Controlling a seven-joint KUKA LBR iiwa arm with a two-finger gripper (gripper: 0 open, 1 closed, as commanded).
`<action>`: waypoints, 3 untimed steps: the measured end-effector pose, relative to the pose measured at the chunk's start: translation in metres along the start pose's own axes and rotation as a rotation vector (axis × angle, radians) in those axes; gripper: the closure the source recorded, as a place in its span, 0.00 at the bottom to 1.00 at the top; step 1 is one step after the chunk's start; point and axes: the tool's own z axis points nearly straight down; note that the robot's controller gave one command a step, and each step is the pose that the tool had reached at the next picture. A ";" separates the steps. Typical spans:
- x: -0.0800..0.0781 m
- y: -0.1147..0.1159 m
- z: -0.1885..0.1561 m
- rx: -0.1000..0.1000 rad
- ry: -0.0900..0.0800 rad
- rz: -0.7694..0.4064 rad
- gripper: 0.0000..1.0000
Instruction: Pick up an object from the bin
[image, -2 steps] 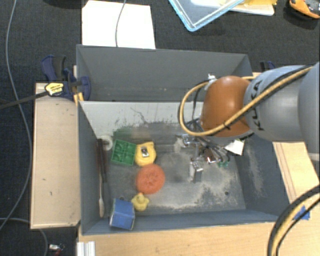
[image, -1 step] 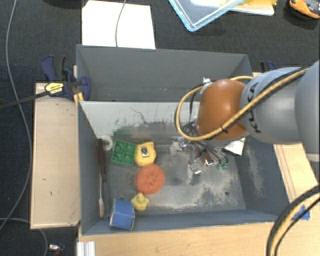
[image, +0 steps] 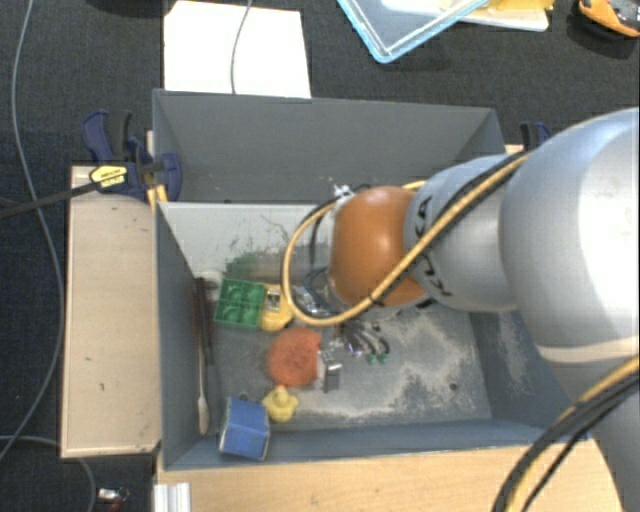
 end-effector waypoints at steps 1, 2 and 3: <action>-0.005 -0.041 -0.075 0.004 -0.003 0.007 1.00; -0.005 -0.041 -0.075 0.004 -0.003 0.006 1.00; 0.003 0.008 -0.025 0.003 -0.007 0.055 1.00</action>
Offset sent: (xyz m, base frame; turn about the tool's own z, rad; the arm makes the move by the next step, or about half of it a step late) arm 0.0000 0.0000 0.0000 0.0000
